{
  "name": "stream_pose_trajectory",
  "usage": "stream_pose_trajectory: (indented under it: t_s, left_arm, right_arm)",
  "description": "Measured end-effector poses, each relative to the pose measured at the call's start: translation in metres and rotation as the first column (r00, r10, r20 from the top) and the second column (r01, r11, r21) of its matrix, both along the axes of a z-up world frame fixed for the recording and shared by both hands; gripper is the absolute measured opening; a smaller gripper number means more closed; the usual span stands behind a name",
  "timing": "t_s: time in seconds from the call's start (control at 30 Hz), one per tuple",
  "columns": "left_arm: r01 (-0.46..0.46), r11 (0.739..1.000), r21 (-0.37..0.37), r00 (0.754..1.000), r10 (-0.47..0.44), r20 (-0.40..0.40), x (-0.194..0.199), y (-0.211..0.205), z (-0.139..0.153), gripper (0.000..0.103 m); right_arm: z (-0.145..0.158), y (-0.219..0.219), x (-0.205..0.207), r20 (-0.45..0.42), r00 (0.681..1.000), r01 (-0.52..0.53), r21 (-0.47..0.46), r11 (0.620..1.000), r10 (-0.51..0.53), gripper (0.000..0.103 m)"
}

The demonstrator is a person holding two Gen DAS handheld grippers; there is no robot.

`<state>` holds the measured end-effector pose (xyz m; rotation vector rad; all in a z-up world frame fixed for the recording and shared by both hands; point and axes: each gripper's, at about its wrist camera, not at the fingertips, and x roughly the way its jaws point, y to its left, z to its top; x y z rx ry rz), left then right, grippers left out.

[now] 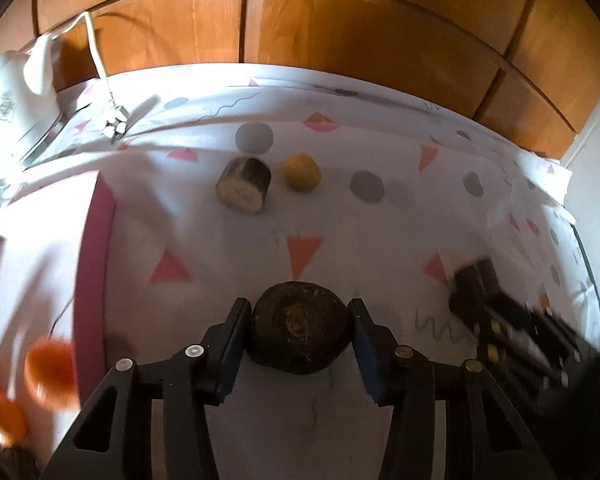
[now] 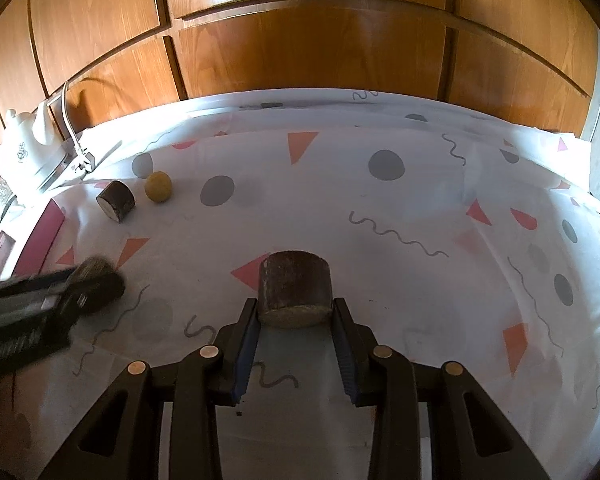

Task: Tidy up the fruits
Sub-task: 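Close the left gripper on the dark round fruit while the right gripper grasps the brown cylinder, then lift the dark round fruit with the left gripper toward the tray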

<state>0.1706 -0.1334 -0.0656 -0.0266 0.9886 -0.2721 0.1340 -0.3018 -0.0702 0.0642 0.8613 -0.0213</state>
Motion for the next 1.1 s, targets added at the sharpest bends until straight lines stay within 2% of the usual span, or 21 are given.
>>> stream_pose_trajectory:
  t_s: [0.23,0.3,0.47,0.63,1.0,1.03,1.1]
  left_arm:
    - [-0.006,1.0,0.006,0.998,0.006,0.069,-0.053,0.01,-0.007,0.05]
    - [0.012,1.0,0.019,0.996,-0.013,0.088,-0.054,0.008,-0.01,0.051]
    - [0.025,0.998,0.053,0.996,-0.029,0.08,-0.052,0.004,-0.013,0.051]
    - [0.021,0.996,0.086,0.992,-0.031,0.124,-0.058,0.0,-0.015,0.051]
    - [0.029,0.995,0.1,0.988,-0.044,0.151,-0.06,0.0,-0.019,0.051]
    - [0.032,0.995,0.099,0.987,-0.047,0.151,-0.059,0.001,-0.019,0.051]
    - [0.033,0.995,0.098,0.987,-0.047,0.154,-0.06,0.001,-0.02,0.051]
  right_arm:
    - [0.002,-0.003,0.0,-0.011,1.0,-0.002,0.012,1.0,0.002,0.035]
    - [0.004,-0.002,-0.006,-0.023,1.0,-0.004,-0.001,1.0,0.004,0.035]
    - [0.006,-0.001,-0.037,-0.048,0.998,-0.033,-0.018,0.999,0.032,0.035]
    - [0.003,0.001,-0.07,-0.023,0.999,-0.03,-0.082,0.996,0.028,0.035]
    - [0.001,-0.005,-0.078,0.016,1.0,0.016,-0.022,1.0,-0.016,0.037]
    - [0.001,-0.005,-0.078,0.017,1.0,0.014,-0.019,1.0,-0.014,0.038]
    - [-0.001,-0.005,-0.078,0.017,1.0,0.0,-0.001,1.0,0.0,0.047]
